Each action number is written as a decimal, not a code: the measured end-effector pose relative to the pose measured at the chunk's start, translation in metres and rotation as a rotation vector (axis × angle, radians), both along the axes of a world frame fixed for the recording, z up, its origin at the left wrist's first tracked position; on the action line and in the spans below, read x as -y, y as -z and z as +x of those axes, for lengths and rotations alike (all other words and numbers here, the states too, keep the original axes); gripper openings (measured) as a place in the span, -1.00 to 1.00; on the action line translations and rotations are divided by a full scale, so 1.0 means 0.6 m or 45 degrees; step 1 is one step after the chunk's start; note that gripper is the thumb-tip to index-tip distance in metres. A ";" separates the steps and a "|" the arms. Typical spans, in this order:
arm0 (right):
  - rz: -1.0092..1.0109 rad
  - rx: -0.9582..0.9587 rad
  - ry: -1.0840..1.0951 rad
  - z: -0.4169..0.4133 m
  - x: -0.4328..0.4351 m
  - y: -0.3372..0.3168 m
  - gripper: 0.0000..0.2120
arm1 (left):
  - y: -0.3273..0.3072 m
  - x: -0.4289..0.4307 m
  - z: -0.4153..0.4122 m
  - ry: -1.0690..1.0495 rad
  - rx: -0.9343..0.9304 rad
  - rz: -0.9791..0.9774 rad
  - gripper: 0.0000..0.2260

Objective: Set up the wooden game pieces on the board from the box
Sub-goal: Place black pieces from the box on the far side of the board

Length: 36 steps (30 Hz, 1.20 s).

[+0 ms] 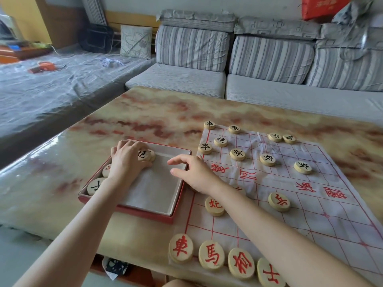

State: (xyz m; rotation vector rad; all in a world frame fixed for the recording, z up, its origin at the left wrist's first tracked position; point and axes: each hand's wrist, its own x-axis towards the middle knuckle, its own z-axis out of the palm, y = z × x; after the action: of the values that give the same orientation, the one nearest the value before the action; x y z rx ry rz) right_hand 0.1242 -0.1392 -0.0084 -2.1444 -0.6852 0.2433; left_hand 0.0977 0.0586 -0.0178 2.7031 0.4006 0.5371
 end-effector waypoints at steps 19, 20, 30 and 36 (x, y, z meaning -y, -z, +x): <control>-0.543 0.327 -0.105 0.055 -0.151 0.026 -0.52 | -0.019 -0.003 -0.059 -0.071 0.196 -0.386 -0.56; -0.520 0.315 -0.093 0.055 -0.148 0.027 -0.51 | -0.018 -0.002 -0.059 -0.078 0.201 -0.386 -0.55; 0.033 0.300 0.031 0.037 -0.046 -0.022 -0.59 | -0.025 0.020 -0.057 -0.027 0.181 -0.402 -0.53; 0.103 0.218 0.126 0.031 0.066 -0.028 -0.56 | -0.047 0.079 -0.038 0.100 0.189 -0.483 -0.49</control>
State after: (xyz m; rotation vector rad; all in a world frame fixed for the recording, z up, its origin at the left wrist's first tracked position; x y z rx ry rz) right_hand 0.1429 -0.1786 0.0084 -2.1304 -0.6719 -0.0209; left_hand 0.0752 0.0110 0.0107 2.2891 0.3182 0.5710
